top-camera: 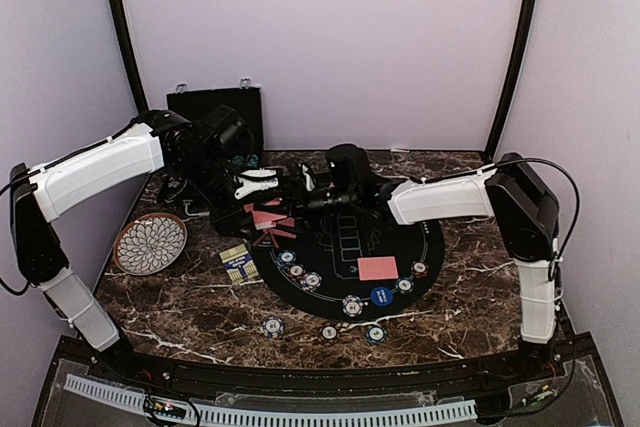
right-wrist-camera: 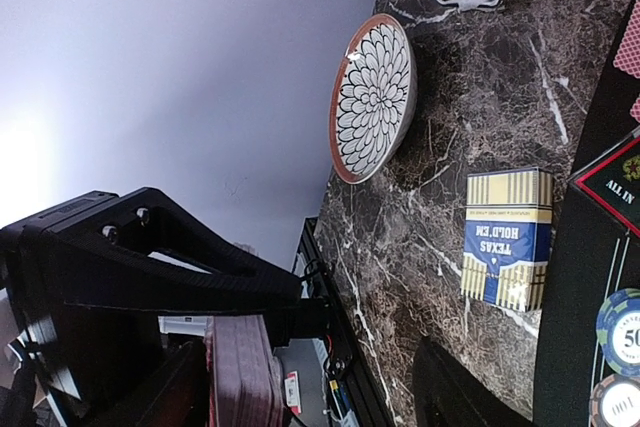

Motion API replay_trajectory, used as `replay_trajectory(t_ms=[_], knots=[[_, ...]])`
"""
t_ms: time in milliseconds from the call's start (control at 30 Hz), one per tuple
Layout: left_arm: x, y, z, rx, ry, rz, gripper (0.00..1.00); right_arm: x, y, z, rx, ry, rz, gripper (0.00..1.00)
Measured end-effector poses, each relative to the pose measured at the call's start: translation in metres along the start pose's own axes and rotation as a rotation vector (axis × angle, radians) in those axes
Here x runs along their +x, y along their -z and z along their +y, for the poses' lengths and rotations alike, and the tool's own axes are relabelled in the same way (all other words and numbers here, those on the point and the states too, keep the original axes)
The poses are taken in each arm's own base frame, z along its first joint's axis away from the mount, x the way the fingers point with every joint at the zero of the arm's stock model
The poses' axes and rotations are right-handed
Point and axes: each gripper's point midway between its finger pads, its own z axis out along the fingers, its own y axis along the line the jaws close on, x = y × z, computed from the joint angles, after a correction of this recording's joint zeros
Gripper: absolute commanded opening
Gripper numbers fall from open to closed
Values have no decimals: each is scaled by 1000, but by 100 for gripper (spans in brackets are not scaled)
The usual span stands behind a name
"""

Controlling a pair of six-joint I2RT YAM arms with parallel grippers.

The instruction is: Distribute texas hold em gaming equipment

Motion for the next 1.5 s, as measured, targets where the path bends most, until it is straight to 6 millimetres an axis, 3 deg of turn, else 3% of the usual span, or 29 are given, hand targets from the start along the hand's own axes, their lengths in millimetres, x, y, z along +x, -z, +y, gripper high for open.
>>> replay_trajectory(t_ms=[367,600,1167,1367,1500], knots=[[0,0,0,-3,0,2,5,-3,23,15,10,5,-9,61],[0,0,1,-4,0,3,5,-6,33,33,-25,17,-10,43],[1,0,1,-9,0,6,4,7,36,32,-71,-46,54,0],[2,0,3,-15,-1,9,4,2,46,22,-59,-66,48,0],[3,0,4,-22,0,15,4,-9,63,16,-45,-71,25,0]])
